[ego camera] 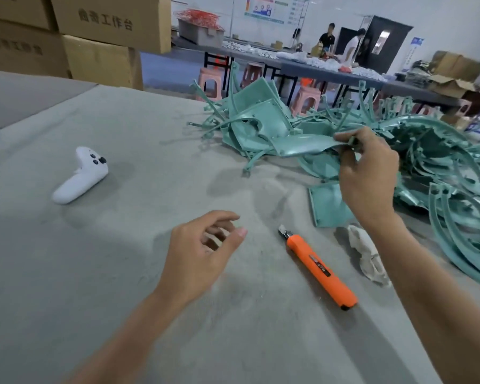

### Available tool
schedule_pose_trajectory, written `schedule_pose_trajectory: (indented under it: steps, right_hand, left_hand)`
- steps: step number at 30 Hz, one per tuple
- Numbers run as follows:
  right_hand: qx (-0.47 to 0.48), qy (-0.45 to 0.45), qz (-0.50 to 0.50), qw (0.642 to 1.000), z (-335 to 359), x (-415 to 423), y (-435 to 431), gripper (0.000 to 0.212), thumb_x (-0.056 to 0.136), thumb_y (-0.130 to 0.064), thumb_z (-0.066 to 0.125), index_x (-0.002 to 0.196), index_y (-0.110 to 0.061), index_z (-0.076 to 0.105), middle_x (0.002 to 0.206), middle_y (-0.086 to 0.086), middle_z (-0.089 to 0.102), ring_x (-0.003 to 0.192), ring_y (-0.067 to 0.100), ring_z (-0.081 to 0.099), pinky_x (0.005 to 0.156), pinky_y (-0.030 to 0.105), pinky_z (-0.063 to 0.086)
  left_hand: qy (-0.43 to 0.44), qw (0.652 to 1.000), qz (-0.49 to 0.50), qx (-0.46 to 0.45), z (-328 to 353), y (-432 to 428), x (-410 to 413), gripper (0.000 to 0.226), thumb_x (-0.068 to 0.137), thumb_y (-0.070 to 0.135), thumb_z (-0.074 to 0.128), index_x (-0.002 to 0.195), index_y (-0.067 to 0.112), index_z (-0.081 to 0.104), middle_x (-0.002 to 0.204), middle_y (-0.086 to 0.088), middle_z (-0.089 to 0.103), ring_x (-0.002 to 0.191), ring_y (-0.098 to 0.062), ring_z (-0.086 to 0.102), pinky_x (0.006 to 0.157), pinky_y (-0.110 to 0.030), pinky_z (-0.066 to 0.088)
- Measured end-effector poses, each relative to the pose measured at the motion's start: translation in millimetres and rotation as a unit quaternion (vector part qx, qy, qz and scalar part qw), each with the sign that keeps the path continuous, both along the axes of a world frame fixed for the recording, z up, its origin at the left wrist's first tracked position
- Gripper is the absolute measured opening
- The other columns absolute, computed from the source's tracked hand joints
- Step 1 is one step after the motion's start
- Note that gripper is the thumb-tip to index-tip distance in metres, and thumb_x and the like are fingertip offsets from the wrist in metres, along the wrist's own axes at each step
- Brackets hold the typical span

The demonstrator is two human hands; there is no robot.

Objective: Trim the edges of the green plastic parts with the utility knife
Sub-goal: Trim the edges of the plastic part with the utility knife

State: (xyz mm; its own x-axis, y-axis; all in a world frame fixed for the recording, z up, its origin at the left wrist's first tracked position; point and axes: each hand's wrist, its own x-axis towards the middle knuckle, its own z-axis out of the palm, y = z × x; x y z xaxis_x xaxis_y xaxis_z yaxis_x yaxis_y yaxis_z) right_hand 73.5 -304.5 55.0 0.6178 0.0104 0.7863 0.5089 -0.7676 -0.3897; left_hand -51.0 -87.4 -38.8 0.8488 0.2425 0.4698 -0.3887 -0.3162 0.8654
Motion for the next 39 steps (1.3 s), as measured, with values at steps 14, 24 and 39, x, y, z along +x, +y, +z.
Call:
schedule_pose_trajectory:
  steps: [14, 24, 39]
  right_hand:
    - [0.344, 0.337, 0.369, 0.795, -5.7, -78.9, 68.3, 0.031, 0.095, -0.027, 0.063, 0.101, 0.002, 0.068, 0.068, 0.001, 0.070, 0.078, 0.025, 0.075, 0.074, 0.032, 0.061]
    - [-0.431, 0.495, -0.052, 0.752, -52.2, -40.7, -19.1, 0.072, 0.071, -0.079, 0.062, 0.086, -0.010, 0.058, 0.076, 0.004, 0.064, 0.065, 0.016, 0.049, 0.060, 0.033, 0.032]
    - [0.153, 0.324, 0.116, 0.926, -67.3, -41.5, -19.1, 0.012, 0.098, -0.028, 0.055, 0.090, -0.020, 0.053, 0.056, -0.003, 0.059, 0.047, 0.008, 0.054, 0.044, 0.014, 0.040]
  left_hand:
    - [0.062, 0.952, -0.136, -0.266, 11.2, 20.1, 7.3, 0.018, 0.080, 0.019, 0.065, 0.094, 0.007, 0.065, 0.082, -0.007, 0.071, 0.065, -0.021, 0.066, 0.061, -0.025, 0.053]
    - [0.218, 0.898, -0.119, -0.363, -3.7, 29.1, 20.5, 0.014, 0.100, 0.011, 0.043, 0.092, 0.010, 0.054, 0.063, 0.002, 0.045, 0.037, -0.002, 0.020, 0.034, -0.014, 0.015]
    - [0.263, 0.867, -0.155, -0.394, -0.5, 22.0, 17.0, 0.022, 0.099, 0.018, 0.045, 0.091, 0.003, 0.058, 0.056, 0.002, 0.049, 0.039, -0.004, 0.027, 0.033, -0.014, 0.028]
